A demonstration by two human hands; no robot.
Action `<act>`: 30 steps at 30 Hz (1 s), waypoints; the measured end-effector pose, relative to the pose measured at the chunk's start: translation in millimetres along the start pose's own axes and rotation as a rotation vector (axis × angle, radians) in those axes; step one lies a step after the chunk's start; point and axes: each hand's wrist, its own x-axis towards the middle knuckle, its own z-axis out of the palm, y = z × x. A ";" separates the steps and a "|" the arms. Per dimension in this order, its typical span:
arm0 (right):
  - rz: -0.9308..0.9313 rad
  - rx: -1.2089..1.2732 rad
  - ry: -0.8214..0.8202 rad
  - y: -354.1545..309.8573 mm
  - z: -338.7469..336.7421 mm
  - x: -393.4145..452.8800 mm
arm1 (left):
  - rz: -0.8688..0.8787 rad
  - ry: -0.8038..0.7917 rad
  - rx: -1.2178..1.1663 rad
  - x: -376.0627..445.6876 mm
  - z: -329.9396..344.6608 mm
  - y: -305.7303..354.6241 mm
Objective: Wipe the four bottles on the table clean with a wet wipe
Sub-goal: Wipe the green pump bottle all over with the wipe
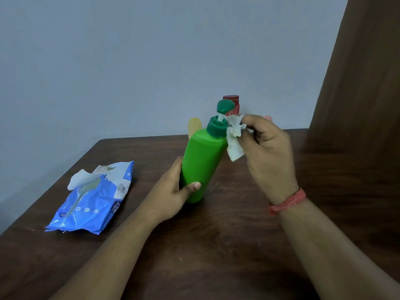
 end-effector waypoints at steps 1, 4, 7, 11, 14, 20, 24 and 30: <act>0.049 0.102 0.002 -0.4 1.5 -0.6 | -0.009 -0.027 -0.051 -1.2 0.8 1.1; 0.081 0.299 0.026 -1.3 3.3 -1.4 | -0.016 -0.097 -0.165 -3.8 3.3 2.7; 0.012 0.280 0.150 -2.0 3.7 -2.2 | -0.009 -0.153 -0.224 -4.2 5.4 4.0; -0.189 -0.045 0.107 1.7 4.5 -6.7 | -0.016 -0.157 -0.274 -4.8 6.1 3.6; -0.365 -0.306 0.039 7.3 -2.0 -4.9 | -0.016 -0.143 -0.295 -5.6 5.2 0.7; -0.424 -0.453 -0.065 25.1 6.2 -11.7 | -0.035 -0.068 -0.358 -2.0 8.0 -9.2; -0.392 -0.466 -0.275 42.3 26.9 -28.0 | -0.104 0.034 -0.530 0.2 8.4 -14.2; -0.256 -0.493 -0.288 51.7 33.6 -33.5 | -0.185 0.123 -0.678 1.9 10.8 -20.0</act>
